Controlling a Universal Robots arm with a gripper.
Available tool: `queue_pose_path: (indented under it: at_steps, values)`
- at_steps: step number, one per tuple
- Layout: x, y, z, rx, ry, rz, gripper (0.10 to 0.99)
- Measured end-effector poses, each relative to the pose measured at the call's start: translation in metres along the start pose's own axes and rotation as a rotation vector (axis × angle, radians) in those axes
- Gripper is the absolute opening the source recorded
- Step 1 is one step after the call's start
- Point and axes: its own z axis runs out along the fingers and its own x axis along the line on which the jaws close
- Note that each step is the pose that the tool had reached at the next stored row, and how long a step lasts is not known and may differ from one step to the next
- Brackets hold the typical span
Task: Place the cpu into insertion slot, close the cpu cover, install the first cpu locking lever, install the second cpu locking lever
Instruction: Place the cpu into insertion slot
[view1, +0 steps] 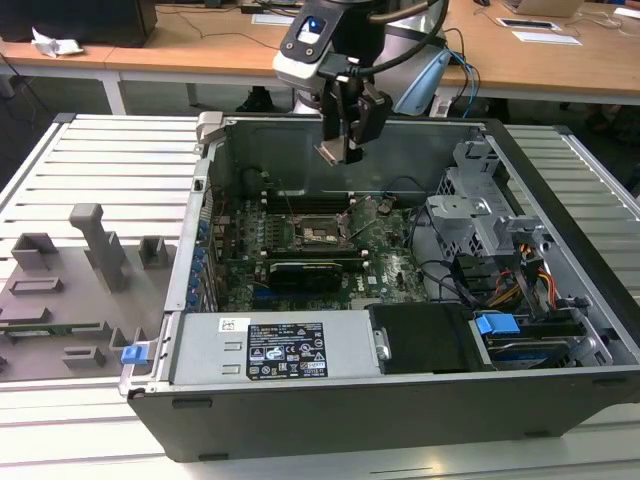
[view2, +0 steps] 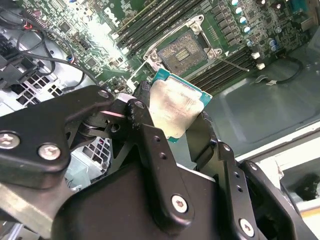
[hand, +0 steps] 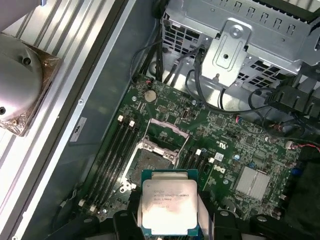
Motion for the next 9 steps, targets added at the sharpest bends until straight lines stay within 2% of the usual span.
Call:
queue_pose_path:
  at_steps: [7, 8, 9]
  values:
    - [0.0, 0.0, 0.0001, -0.002, -0.0076, 0.085, 0.529]
    - [0.0, 0.0, 0.0003, -0.003, -0.012, 0.135, 0.529]
    - [0.0, 0.0, 0.0003, -0.003, -0.0138, 0.154, 0.529]
